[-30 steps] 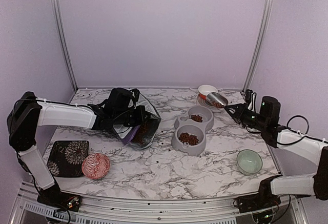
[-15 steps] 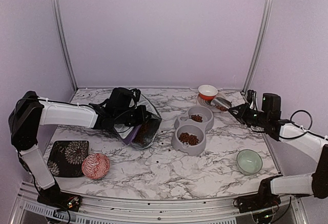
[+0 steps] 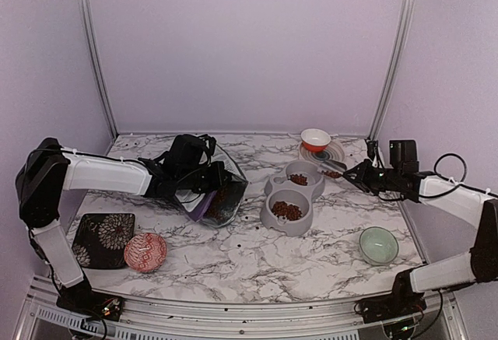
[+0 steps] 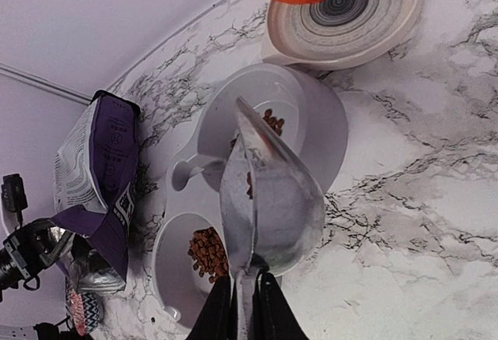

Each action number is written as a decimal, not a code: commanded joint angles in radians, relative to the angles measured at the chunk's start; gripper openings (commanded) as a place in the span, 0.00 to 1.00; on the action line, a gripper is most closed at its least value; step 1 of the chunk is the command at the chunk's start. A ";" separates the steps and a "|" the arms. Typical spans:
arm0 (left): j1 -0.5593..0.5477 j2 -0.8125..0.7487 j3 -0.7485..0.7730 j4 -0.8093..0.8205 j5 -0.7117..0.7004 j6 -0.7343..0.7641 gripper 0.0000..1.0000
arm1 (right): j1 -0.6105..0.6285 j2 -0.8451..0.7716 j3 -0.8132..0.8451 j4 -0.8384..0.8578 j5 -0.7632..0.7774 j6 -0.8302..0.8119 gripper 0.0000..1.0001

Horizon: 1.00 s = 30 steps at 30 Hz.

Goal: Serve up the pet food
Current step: Place the pet food in the pet food bowl.

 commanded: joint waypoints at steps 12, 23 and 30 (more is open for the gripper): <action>-0.036 0.008 0.052 0.060 0.024 -0.021 0.00 | 0.102 0.128 0.181 -0.093 0.085 -0.090 0.00; -0.037 0.005 0.046 0.062 0.018 -0.016 0.00 | 0.134 0.189 0.247 -0.160 0.125 -0.113 0.00; -0.037 0.002 0.040 0.062 0.018 -0.011 0.00 | 0.145 0.203 0.281 -0.197 0.153 -0.125 0.00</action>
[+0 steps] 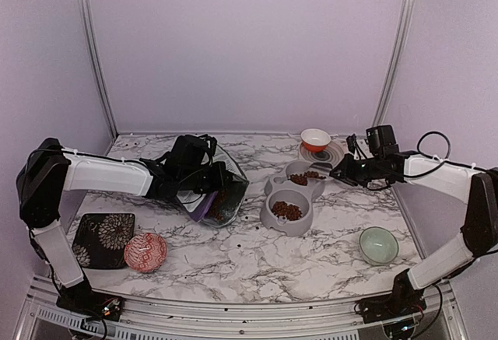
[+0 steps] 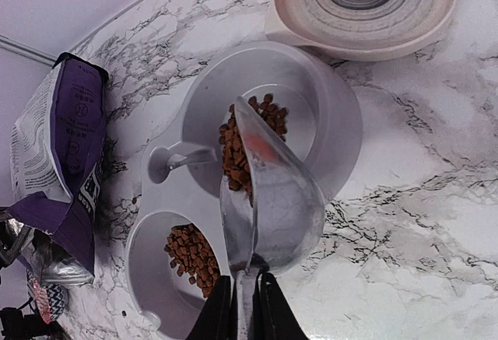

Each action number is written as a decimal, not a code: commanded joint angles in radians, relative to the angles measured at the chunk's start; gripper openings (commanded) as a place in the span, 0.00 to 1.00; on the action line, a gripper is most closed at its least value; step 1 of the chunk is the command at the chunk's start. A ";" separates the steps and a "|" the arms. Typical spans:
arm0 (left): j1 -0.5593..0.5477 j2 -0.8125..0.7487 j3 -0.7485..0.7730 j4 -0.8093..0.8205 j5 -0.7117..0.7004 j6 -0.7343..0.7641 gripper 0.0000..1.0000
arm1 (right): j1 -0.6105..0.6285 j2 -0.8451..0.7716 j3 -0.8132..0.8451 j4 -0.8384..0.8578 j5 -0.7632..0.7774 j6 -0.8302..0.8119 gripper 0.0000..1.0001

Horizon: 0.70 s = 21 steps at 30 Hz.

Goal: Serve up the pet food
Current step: Place the pet food in the pet food bowl.

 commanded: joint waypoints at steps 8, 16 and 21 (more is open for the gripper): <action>-0.021 -0.008 0.024 0.062 0.043 0.001 0.00 | 0.019 0.015 0.084 -0.048 0.050 -0.029 0.00; -0.021 -0.008 0.024 0.063 0.044 0.002 0.00 | 0.033 0.021 0.108 -0.066 0.077 -0.040 0.00; -0.021 -0.009 0.024 0.062 0.043 0.002 0.00 | 0.067 0.021 0.126 -0.079 0.138 -0.059 0.00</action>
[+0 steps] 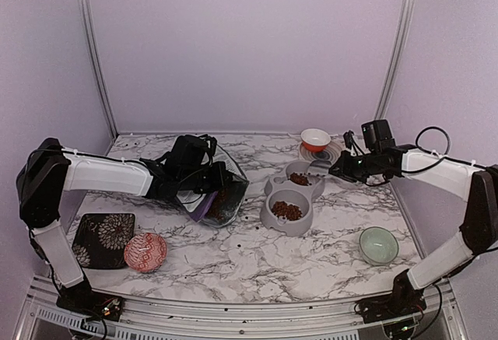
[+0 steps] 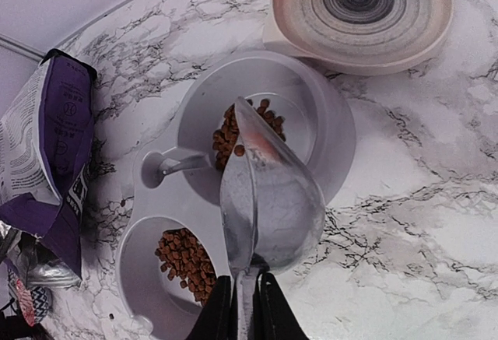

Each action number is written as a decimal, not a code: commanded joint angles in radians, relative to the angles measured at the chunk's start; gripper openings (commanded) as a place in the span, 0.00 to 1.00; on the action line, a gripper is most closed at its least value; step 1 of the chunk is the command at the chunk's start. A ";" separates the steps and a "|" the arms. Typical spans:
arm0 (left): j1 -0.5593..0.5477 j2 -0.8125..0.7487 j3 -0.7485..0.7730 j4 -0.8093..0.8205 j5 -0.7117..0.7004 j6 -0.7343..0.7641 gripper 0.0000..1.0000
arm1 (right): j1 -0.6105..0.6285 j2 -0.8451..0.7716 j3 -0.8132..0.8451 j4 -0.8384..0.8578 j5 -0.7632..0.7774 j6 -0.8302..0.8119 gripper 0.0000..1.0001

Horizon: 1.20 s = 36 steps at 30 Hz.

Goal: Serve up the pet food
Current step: Place the pet food in the pet food bowl, then collect the pet food from the pet food bag.

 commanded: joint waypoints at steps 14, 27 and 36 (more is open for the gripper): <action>-0.021 -0.019 0.008 0.065 0.044 -0.007 0.00 | 0.106 0.055 0.156 -0.123 0.200 -0.091 0.00; -0.021 -0.020 0.007 0.067 0.040 -0.007 0.00 | 0.111 0.065 0.177 -0.145 0.210 -0.118 0.00; -0.021 -0.018 0.005 0.068 0.042 -0.014 0.00 | 0.114 0.058 0.166 -0.134 0.215 -0.102 0.00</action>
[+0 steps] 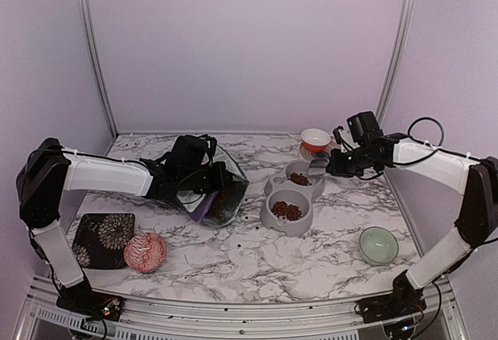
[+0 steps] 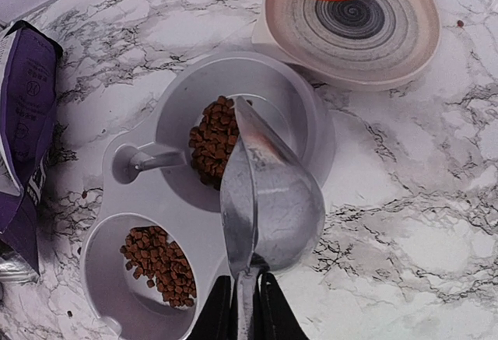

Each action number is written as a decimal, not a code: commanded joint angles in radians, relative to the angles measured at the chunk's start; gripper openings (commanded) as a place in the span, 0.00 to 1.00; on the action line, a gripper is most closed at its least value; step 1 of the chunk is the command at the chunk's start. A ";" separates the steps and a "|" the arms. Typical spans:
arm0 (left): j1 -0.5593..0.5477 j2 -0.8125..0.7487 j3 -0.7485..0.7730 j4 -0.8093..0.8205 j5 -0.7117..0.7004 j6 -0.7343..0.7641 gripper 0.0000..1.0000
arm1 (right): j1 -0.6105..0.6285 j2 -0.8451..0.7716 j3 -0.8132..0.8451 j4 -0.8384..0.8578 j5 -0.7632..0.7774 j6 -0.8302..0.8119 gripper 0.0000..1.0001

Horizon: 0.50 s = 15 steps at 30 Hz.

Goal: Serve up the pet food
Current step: Collect the pet food from the pet food bag.

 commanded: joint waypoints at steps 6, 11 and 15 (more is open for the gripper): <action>-0.021 -0.011 0.011 0.071 0.046 -0.017 0.00 | 0.018 -0.022 0.010 0.035 -0.003 0.016 0.00; -0.021 0.003 0.030 0.073 0.049 -0.025 0.00 | 0.019 -0.075 -0.015 0.073 -0.006 0.031 0.00; -0.021 0.024 0.058 0.073 0.051 -0.030 0.00 | 0.022 -0.132 -0.058 0.131 -0.049 0.046 0.00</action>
